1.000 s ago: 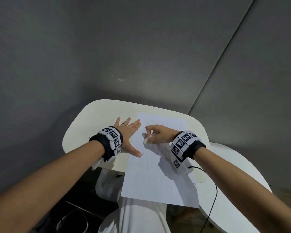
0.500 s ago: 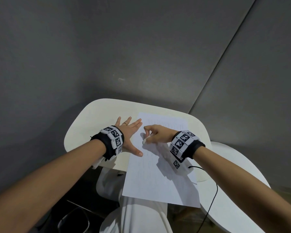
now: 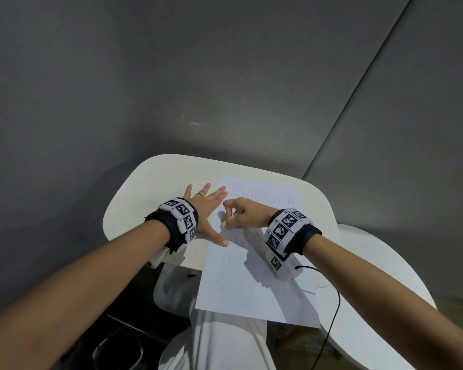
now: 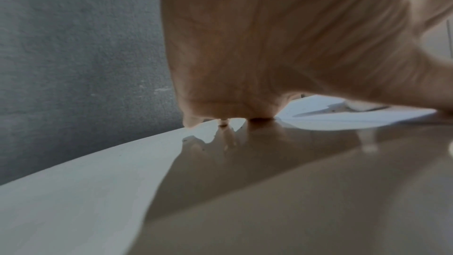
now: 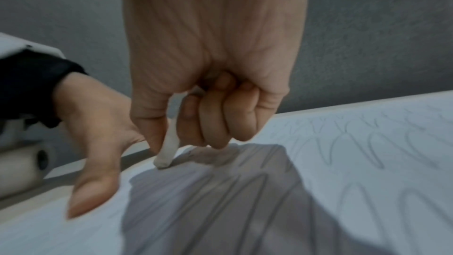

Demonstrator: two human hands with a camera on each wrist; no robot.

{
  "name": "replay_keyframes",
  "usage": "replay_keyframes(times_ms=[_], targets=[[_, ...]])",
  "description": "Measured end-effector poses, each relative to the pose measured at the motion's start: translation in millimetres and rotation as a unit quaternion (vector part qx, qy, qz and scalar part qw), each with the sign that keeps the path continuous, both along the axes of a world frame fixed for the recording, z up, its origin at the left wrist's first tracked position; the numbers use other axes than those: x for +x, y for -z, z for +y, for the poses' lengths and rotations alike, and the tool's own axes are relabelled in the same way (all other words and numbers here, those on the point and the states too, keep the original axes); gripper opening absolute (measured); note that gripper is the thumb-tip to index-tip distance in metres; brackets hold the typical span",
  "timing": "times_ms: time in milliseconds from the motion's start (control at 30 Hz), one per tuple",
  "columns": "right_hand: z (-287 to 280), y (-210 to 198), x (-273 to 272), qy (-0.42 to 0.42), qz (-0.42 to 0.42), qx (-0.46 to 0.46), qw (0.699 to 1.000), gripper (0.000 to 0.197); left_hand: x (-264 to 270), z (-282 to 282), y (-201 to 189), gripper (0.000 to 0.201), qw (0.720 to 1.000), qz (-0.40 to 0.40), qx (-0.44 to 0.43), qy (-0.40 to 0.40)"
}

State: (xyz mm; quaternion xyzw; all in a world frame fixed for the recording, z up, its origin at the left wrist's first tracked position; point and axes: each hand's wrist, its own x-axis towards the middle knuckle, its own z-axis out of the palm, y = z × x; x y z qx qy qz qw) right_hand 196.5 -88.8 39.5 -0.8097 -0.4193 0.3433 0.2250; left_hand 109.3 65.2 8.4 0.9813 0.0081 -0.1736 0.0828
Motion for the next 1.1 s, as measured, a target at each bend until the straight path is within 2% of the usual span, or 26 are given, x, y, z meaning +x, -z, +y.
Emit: replay_keyframes(times_ms=[67,133,167,267,333,400,433,533,600,667,800,933,967,1067,1100], targets=[[2.3,0.4,2.7,0.03,-0.01,0.015,0.999,0.024,0.2,0.3,0.2,0.14,1.0,-0.003,-0.007,0.001],[5.7,0.0,2.2,0.087,-0.064,0.056,0.993,0.02,-0.4,1.2,0.8,0.139,1.0,-0.006,-0.009,0.002],[6.5,-0.1,1.4,0.086,-0.071,0.056,0.992,0.019,-0.8,1.4,1.2,0.139,1.0,-0.006,-0.011,0.0],[6.9,0.1,0.3,0.003,-0.024,-0.003,1.0,0.023,-0.7,1.6,2.7,0.139,1.0,-0.012,-0.013,-0.004],[8.2,-0.8,2.8,0.021,-0.041,-0.001,0.999,0.024,-1.2,1.4,2.6,0.138,1.0,-0.014,-0.012,-0.003],[12.0,-1.8,2.9,0.071,-0.097,0.045,0.992,0.024,-1.3,2.0,2.6,0.137,1.0,-0.014,-0.009,-0.001],[12.2,-1.5,2.6,0.073,-0.097,0.051,0.991,0.026,-1.7,2.1,3.2,0.137,1.0,-0.012,-0.011,-0.002],[8.0,-2.4,2.3,-0.002,-0.009,0.002,1.0,0.029,-1.9,2.8,4.4,0.14,1.0,-0.018,-0.02,-0.004],[5.8,-1.9,6.2,0.014,-0.022,-0.001,1.0,0.028,-2.2,2.8,4.3,0.141,1.0,-0.013,-0.022,-0.005],[4.6,-3.0,6.8,0.055,-0.082,0.035,0.995,0.027,-2.1,2.5,3.2,0.14,1.0,-0.011,-0.018,-0.006],[-3.0,-1.7,0.6,-0.034,0.009,0.0,0.999,0.031,-2.5,1.5,3.1,0.141,1.0,-0.004,-0.017,-0.006],[-1.5,-0.1,2.6,0.053,-0.067,0.046,0.995,0.027,-3.2,2.0,1.9,0.14,1.0,-0.003,-0.015,-0.005],[-2.4,-0.5,0.5,0.051,-0.06,0.047,0.996,0.026,-3.5,1.6,1.3,0.139,1.0,0.0,-0.015,-0.006],[-6.6,-1.1,-3.6,-0.029,0.027,-0.001,0.999,0.031,-4.3,0.1,-3.3,0.138,1.0,0.002,-0.006,-0.006],[-8.7,-1.5,-4.6,-0.022,0.032,0.004,0.999,0.031,-4.0,-0.6,-5.9,0.137,1.0,0.004,-0.001,-0.005]])
